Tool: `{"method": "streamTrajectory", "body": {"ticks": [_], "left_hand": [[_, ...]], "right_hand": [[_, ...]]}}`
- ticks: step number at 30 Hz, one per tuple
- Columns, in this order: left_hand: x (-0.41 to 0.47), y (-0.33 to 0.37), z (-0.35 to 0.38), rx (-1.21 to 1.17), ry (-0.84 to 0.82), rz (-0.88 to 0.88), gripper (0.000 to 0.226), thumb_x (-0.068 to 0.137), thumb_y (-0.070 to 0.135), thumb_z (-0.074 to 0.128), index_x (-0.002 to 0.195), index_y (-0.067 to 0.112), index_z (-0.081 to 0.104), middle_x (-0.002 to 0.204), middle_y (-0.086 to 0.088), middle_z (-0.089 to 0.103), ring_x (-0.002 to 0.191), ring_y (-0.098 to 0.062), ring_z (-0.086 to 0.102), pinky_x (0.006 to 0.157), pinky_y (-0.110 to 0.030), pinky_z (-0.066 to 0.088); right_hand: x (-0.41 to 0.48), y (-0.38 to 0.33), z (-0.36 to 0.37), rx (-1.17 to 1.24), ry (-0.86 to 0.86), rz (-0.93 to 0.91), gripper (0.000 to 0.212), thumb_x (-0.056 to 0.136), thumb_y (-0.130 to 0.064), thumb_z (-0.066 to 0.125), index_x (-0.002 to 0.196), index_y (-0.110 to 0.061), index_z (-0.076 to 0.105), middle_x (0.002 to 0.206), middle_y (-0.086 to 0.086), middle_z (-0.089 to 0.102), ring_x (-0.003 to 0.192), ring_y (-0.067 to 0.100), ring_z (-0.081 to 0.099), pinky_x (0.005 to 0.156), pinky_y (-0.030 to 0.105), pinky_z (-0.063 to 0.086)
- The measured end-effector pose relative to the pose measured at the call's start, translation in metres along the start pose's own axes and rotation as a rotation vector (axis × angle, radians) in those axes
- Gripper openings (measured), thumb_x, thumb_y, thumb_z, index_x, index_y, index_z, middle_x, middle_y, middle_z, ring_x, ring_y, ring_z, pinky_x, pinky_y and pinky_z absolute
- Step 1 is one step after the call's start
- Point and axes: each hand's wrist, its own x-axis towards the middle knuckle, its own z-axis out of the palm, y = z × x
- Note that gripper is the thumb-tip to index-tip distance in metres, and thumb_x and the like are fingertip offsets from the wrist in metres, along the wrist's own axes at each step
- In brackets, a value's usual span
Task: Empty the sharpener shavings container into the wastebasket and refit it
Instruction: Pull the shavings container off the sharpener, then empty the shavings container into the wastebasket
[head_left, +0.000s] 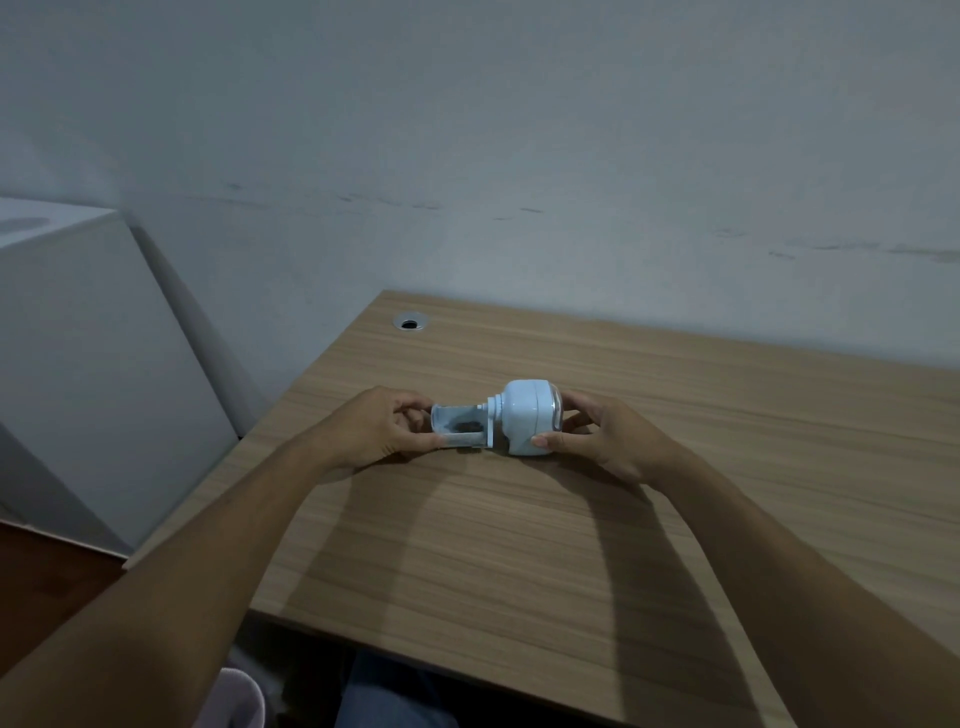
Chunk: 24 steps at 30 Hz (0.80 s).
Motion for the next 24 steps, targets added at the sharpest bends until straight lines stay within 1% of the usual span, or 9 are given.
{"method": "streamTrajectory", "body": {"ticks": [2, 6, 10, 12, 14, 16, 18, 20, 24], "left_hand": [[-0.003, -0.006, -0.008, 0.004, 0.013, -0.021, 0.05, 0.087, 0.046, 0.093, 0.132, 0.031, 0.079, 0.103, 0.004, 0.087, 0.079, -0.002, 0.077, 0.076, -0.02, 0.056], [-0.014, -0.014, -0.021, -0.008, 0.04, -0.039, 0.056, 0.087, 0.049, 0.092, 0.138, 0.029, 0.077, 0.103, 0.003, 0.088, 0.091, -0.023, 0.084, 0.081, -0.028, 0.063], [-0.033, -0.011, -0.041, 0.027, 0.105, -0.006, 0.049, 0.087, 0.05, 0.091, 0.131, 0.03, 0.081, 0.103, 0.006, 0.086, 0.077, -0.014, 0.081, 0.075, -0.029, 0.061], [-0.046, -0.009, -0.056, 0.032, 0.146, -0.001, 0.048, 0.091, 0.041, 0.09, 0.135, 0.025, 0.08, 0.107, 0.002, 0.086, 0.079, -0.021, 0.083, 0.074, -0.027, 0.063], [-0.064, -0.008, -0.072, 0.045, 0.191, -0.011, 0.044, 0.094, 0.034, 0.089, 0.135, 0.023, 0.079, 0.109, -0.004, 0.086, 0.083, -0.028, 0.082, 0.068, -0.018, 0.061], [-0.084, -0.008, -0.088, 0.079, 0.225, -0.019, 0.042, 0.095, 0.034, 0.088, 0.134, 0.023, 0.079, 0.109, -0.007, 0.086, 0.076, -0.021, 0.082, 0.065, -0.015, 0.06], [-0.11, -0.009, -0.105, 0.092, 0.257, -0.038, 0.039, 0.095, 0.033, 0.088, 0.132, 0.025, 0.078, 0.112, -0.008, 0.085, 0.07, -0.011, 0.079, 0.07, -0.024, 0.064], [-0.135, -0.011, -0.121, 0.129, 0.294, -0.068, 0.039, 0.095, 0.035, 0.087, 0.132, 0.026, 0.077, 0.114, -0.004, 0.084, 0.072, -0.016, 0.08, 0.074, -0.033, 0.065], [-0.194, -0.025, -0.151, 0.162, 0.398, -0.134, 0.045, 0.094, 0.037, 0.088, 0.135, 0.023, 0.077, 0.11, -0.002, 0.084, 0.071, -0.017, 0.08, 0.068, -0.021, 0.062]], "right_hand": [[0.0, -0.001, -0.001, -0.005, -0.005, 0.017, 0.062, 0.092, -0.036, 0.089, 0.15, -0.041, 0.065, 0.116, -0.029, 0.079, 0.098, -0.012, 0.074, 0.088, 0.011, 0.05], [0.005, -0.01, -0.008, -0.009, -0.085, 0.058, 0.07, 0.084, -0.044, 0.094, 0.148, -0.036, 0.066, 0.127, -0.013, 0.08, 0.11, 0.0, 0.077, 0.104, 0.027, 0.059], [0.022, -0.045, -0.023, -0.12, -0.081, 0.07, 0.105, 0.072, -0.064, 0.088, 0.163, -0.027, 0.051, 0.147, -0.006, 0.065, 0.129, 0.013, 0.066, 0.107, 0.03, 0.05], [0.034, -0.071, -0.025, -0.206, -0.042, 0.0, 0.114, 0.066, -0.078, 0.081, 0.164, -0.03, 0.05, 0.156, -0.006, 0.06, 0.141, 0.016, 0.056, 0.112, 0.035, 0.045], [0.044, -0.1, -0.018, -0.216, -0.018, -0.084, 0.108, 0.066, -0.079, 0.08, 0.16, -0.032, 0.053, 0.158, -0.009, 0.059, 0.146, 0.015, 0.053, 0.116, 0.038, 0.044], [0.056, -0.127, -0.005, -0.193, -0.016, -0.162, 0.1, 0.07, -0.078, 0.082, 0.157, -0.034, 0.057, 0.156, -0.011, 0.062, 0.146, 0.012, 0.054, 0.117, 0.038, 0.044], [0.066, -0.156, 0.018, -0.169, -0.051, -0.234, 0.093, 0.074, -0.076, 0.082, 0.154, -0.036, 0.059, 0.153, -0.012, 0.064, 0.144, 0.009, 0.055, 0.119, 0.038, 0.045], [0.073, -0.178, 0.045, -0.139, -0.11, -0.271, 0.084, 0.08, -0.069, 0.085, 0.153, -0.036, 0.06, 0.151, -0.01, 0.067, 0.141, 0.008, 0.059, 0.12, 0.038, 0.047], [0.085, -0.216, 0.113, -0.051, -0.276, -0.307, 0.08, 0.08, -0.063, 0.09, 0.15, -0.033, 0.064, 0.139, -0.009, 0.075, 0.126, 0.007, 0.072, 0.117, 0.042, 0.056]]}}
